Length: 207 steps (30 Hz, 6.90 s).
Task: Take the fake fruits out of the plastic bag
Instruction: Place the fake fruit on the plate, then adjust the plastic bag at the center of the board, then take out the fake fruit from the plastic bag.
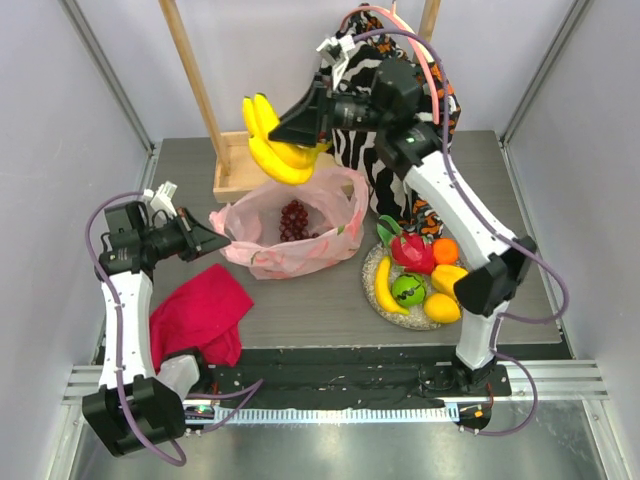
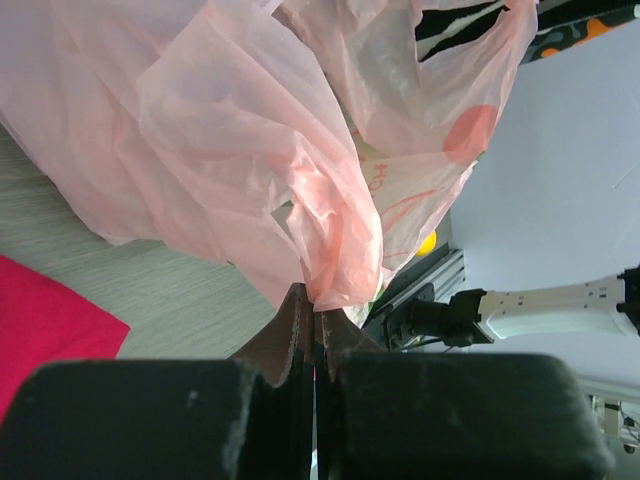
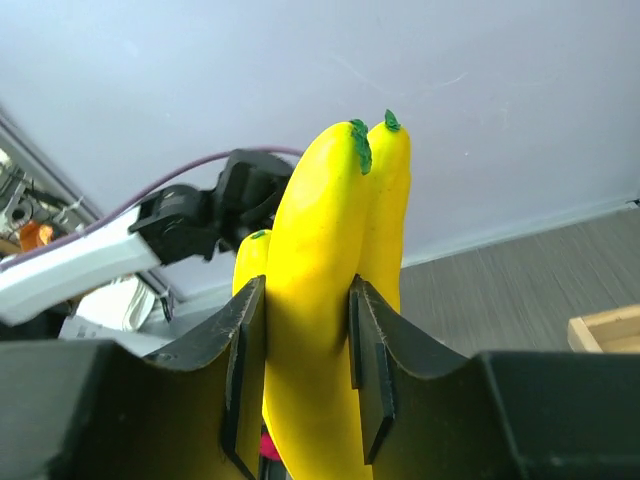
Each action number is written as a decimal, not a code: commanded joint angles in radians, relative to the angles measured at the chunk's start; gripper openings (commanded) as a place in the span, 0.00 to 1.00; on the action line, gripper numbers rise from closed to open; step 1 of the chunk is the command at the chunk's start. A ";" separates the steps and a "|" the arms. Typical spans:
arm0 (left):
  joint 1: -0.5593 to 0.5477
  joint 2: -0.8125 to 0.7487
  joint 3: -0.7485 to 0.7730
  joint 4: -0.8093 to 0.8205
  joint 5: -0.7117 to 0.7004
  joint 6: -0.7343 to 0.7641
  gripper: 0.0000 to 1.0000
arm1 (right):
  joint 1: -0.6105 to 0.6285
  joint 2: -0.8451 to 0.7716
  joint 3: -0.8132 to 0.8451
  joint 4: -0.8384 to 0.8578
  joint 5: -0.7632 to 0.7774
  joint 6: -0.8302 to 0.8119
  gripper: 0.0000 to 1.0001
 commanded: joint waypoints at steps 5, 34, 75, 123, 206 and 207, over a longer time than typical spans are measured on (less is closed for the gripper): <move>-0.004 0.035 0.021 0.090 -0.024 0.002 0.00 | -0.128 -0.320 -0.244 -0.858 -0.154 -0.524 0.06; -0.023 0.041 -0.038 0.145 -0.039 -0.043 0.00 | -0.416 -0.793 -0.982 -0.846 0.137 -0.471 0.01; -0.023 -0.005 -0.123 0.065 -0.087 -0.025 0.00 | -0.182 -0.428 -1.005 -0.788 0.999 0.180 0.01; -0.021 -0.040 -0.112 0.049 -0.050 -0.017 0.00 | 0.013 -0.543 -0.732 -0.485 0.549 -0.260 0.91; -0.173 -0.379 -0.164 -0.261 -0.047 0.092 0.00 | 0.252 0.138 -0.637 -0.633 1.141 -0.915 0.68; -0.176 -0.378 -0.158 -0.267 -0.051 0.100 0.00 | 0.253 0.133 -0.599 -0.641 1.127 -0.919 0.62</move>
